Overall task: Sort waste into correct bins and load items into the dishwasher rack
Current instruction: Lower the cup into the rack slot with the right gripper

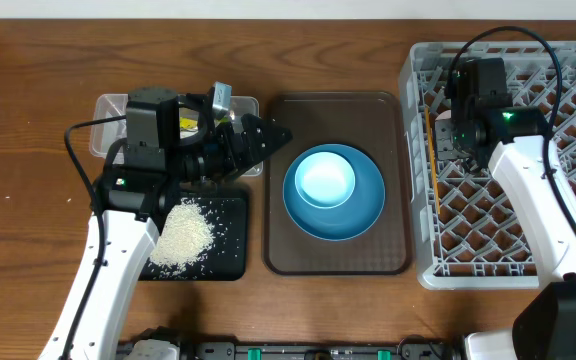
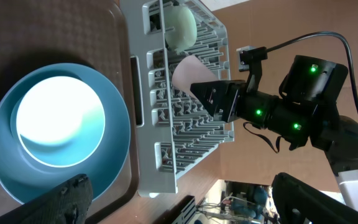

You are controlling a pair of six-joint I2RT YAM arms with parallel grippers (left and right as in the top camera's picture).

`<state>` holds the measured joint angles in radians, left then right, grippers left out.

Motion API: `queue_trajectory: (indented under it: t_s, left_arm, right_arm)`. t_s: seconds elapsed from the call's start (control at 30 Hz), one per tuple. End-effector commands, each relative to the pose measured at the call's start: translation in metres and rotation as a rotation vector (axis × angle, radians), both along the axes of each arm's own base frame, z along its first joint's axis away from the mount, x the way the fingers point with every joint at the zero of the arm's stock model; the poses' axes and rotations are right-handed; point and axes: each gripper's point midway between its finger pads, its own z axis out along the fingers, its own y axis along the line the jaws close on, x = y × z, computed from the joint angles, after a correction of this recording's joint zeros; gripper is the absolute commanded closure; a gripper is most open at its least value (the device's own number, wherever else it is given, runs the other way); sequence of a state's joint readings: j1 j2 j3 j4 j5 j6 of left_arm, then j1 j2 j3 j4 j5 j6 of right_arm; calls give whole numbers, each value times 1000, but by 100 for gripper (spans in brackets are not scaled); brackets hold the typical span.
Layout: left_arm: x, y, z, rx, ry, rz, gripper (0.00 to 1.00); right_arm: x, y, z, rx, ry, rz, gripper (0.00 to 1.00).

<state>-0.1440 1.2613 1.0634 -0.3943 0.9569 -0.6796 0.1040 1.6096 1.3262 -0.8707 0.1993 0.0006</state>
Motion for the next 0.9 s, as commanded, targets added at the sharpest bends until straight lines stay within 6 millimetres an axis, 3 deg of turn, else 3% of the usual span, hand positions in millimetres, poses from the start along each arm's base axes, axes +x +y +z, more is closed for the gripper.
queue_trajectory:
  t_s: [0.0,0.2,0.5,0.87]
  left_arm:
    - [1,2,-1,11,-10,6,5]
    - [1,2,-1,11,-10,6,5]
    - [1,2,-1,11,-10,6,5]
    - [1,2,-1,11,-10,6,5]
  right_arm:
    - [-2,-4,-3,2,7,-27,52]
    - [-2,-4,-3,2,7,-27,39]
    - [-2,-4,-3,2,7,-27,37]
    - [-3,-4,-3,1,9,-27,27]
